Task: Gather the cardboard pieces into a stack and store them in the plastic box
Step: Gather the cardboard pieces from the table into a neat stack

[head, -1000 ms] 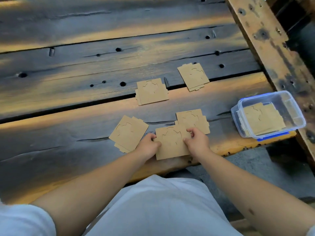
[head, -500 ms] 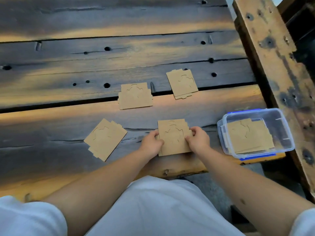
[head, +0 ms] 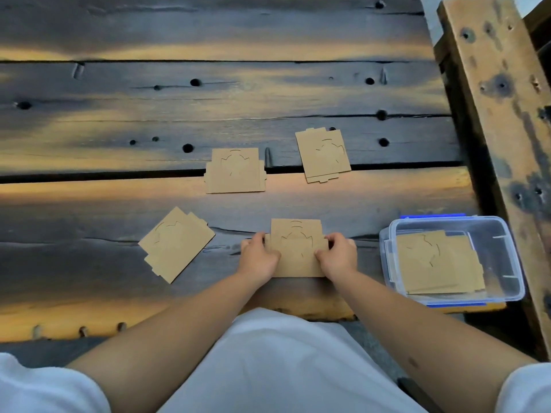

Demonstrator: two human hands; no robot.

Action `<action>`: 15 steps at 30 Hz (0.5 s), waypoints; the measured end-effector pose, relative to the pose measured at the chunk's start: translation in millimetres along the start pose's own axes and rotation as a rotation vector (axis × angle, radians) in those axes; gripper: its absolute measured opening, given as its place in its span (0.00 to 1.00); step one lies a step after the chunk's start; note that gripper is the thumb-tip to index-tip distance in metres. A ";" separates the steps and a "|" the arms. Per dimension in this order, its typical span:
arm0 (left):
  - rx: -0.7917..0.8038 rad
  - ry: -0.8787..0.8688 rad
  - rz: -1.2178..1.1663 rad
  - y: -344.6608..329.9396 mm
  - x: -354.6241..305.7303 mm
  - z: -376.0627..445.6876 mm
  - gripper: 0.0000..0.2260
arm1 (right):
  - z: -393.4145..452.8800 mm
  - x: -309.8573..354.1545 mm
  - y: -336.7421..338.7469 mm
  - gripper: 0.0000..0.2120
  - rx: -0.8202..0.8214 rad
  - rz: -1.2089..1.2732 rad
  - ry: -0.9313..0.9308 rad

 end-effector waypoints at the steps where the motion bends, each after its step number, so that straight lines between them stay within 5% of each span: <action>1: 0.004 -0.010 -0.007 0.0 -1.3 0.0 0.20 | 0.4 0.5 0.0 0.16 0.006 -0.004 -0.002; 15: 0.049 0.027 0.014 0.8 3.5 4.6 0.21 | -0.4 0.1 -4.4 0.21 -0.001 -0.023 -0.071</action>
Point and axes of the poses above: each hand's wrist, its own z-axis towards the middle knuckle, its own y-axis out of the back of the hand, x = y × z, the point moved 4 cm from there along z, towards the middle knuckle, and after that the axes turned 10 degrees about z, right-handed, at the moved point
